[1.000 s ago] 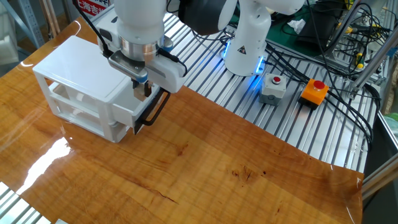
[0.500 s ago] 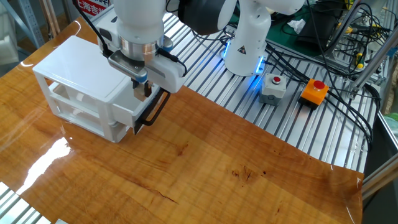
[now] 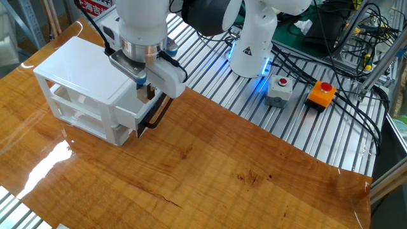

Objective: Put things in the drawer

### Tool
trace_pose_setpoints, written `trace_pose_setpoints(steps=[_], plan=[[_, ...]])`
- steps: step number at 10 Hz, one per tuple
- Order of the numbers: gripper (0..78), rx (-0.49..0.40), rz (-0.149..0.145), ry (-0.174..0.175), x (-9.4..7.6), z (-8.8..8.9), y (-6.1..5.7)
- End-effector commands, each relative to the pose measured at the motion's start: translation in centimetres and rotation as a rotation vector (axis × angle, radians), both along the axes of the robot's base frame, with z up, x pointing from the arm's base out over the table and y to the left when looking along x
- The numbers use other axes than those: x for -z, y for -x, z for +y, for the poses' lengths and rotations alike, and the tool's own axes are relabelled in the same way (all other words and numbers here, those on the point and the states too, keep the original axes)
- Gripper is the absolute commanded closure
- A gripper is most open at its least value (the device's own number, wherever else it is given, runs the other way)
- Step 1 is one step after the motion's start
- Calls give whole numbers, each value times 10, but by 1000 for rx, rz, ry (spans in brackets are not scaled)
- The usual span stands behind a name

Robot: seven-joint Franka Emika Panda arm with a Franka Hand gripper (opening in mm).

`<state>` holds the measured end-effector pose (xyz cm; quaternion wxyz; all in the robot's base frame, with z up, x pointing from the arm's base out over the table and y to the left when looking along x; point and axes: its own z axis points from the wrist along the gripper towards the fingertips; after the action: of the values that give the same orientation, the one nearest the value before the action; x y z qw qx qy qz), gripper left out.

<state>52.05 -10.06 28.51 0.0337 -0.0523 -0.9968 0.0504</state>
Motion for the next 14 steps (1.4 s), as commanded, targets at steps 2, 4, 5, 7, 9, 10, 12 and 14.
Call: trace_pose_setpoints(steps=[2,4,5,7,9,10,12,14], plan=[[763,-45,3,-6,-3,-12,21],[763,-57,4,-5,0,-15,26],[763,-62,4,-6,1,-18,27],[763,-76,2,-13,6,-23,29],[763,-89,-4,-19,14,-29,30],[763,-100,-7,-22,20,-34,30],[763,-107,-4,-27,22,-36,28],[763,-111,-3,-26,24,-37,27]])
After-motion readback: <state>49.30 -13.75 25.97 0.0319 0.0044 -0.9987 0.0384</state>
